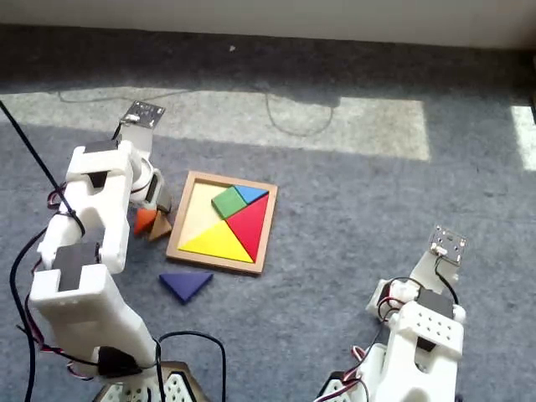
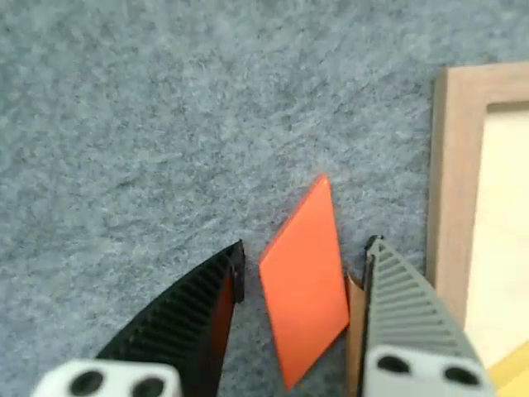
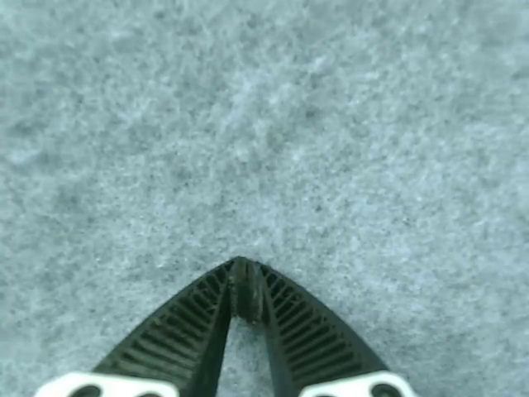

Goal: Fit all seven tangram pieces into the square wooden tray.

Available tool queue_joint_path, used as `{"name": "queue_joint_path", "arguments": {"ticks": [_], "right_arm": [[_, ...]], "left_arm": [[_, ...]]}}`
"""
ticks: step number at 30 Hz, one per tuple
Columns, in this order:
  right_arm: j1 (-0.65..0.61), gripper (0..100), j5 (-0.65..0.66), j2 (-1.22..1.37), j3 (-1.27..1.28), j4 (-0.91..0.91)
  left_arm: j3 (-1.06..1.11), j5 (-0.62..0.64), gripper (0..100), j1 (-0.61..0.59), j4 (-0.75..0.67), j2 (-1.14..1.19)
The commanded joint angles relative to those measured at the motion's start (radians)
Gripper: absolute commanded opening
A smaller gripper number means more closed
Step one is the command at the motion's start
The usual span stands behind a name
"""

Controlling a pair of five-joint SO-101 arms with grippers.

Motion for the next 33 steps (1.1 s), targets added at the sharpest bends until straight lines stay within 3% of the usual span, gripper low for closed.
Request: {"name": "queue_joint_path", "arguments": {"ticks": [1,6,15,20,28,33], "right_arm": [[0.018,0.5,0.009,-0.007,0.002,-0.007],[0.018,0.5,0.009,-0.007,0.002,-0.007],[0.019,0.5,0.009,-0.007,0.002,-0.007],[0.019,0.5,0.009,-0.007,0.002,-0.007],[0.019,0.5,0.009,-0.007,0.002,-0.007],[0.019,0.5,0.009,-0.007,0.002,-0.007]], "left_arm": [[-0.051,0.008,22,-0.018,0.015,-0.001],[-0.05,0.008,22,-0.019,0.017,-0.007],[-0.058,0.008,10,-0.016,0.017,-0.01],[-0.05,0.011,8,-0.007,0.1,-0.113],[-0.047,0.021,8,0.134,0.279,-0.298],[-0.047,0.118,9,0.213,0.295,-0.302]]}}
